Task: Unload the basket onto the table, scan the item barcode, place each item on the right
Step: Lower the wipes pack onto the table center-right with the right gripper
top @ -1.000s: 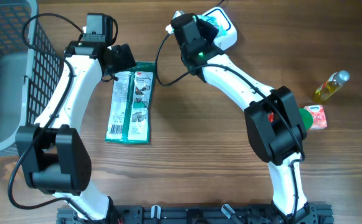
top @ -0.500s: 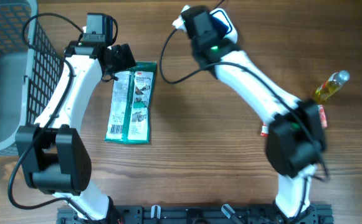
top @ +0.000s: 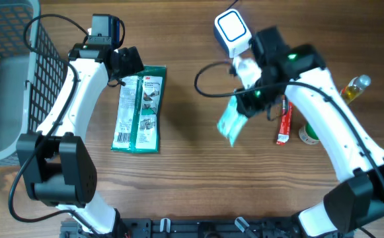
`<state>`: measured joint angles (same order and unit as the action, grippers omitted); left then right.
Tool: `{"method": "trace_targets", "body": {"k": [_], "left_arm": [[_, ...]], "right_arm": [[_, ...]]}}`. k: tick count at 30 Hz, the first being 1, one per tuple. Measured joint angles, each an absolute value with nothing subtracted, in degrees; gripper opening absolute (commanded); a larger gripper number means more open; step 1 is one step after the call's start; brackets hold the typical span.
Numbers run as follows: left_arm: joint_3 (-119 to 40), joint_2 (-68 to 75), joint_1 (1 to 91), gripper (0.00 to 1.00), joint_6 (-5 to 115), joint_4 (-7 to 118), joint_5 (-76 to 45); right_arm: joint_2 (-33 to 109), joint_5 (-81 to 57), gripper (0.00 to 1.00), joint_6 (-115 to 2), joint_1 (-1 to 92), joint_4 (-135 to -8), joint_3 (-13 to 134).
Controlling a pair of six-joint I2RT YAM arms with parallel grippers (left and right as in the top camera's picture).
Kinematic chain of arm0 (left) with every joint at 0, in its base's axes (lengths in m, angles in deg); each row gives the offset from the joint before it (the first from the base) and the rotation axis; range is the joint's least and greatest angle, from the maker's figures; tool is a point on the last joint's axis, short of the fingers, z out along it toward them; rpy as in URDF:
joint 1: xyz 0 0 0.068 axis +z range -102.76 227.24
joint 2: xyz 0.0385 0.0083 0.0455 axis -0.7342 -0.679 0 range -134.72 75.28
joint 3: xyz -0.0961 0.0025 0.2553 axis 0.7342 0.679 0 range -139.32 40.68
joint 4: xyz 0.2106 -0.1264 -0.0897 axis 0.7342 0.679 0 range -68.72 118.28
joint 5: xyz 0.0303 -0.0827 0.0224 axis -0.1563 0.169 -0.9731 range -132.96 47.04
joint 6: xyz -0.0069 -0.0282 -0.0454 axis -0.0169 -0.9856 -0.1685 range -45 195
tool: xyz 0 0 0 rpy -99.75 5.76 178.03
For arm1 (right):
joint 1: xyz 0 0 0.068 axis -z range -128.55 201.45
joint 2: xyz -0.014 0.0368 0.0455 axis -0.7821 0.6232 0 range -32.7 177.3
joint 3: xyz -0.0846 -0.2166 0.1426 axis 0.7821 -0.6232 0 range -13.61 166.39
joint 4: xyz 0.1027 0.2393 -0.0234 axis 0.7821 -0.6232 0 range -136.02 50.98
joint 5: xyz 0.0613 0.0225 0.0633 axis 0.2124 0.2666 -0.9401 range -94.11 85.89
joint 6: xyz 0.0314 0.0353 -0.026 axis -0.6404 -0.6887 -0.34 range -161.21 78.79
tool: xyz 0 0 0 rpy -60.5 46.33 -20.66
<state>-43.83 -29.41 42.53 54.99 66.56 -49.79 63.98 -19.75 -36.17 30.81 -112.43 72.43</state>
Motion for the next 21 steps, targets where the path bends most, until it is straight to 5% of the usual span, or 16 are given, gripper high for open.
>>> {"method": "trace_targets", "body": {"k": [6, 16, 17, 19, 21], "left_arm": [[-43.83, -29.41, 42.53, 1.00, 54.99, 66.54, -49.77], [-43.83, -29.41, 42.53, 1.00, 54.99, 66.54, -49.79], [-43.83, -29.41, 42.53, 1.00, 54.99, 66.54, -49.79], [-43.83, -29.41, 42.53, 1.00, 54.99, 66.54, -49.79], [-43.83, -29.41, 42.53, 1.00, 54.99, 66.54, -49.79]], "right_arm": [[64.49, -17.06, 0.04, -41.46, 30.90, -102.77, 58.88], [64.49, -7.80, 0.05, -44.87, 30.94, -98.88, 57.65], [64.49, -6.92, 0.17, -44.89, 30.94, -98.75, 57.65], [64.49, -5.39, 0.61, -44.87, 30.94, -98.16, 57.65], [64.49, -3.58, 0.69, -45.59, 30.94, -96.65, 57.65]]}}
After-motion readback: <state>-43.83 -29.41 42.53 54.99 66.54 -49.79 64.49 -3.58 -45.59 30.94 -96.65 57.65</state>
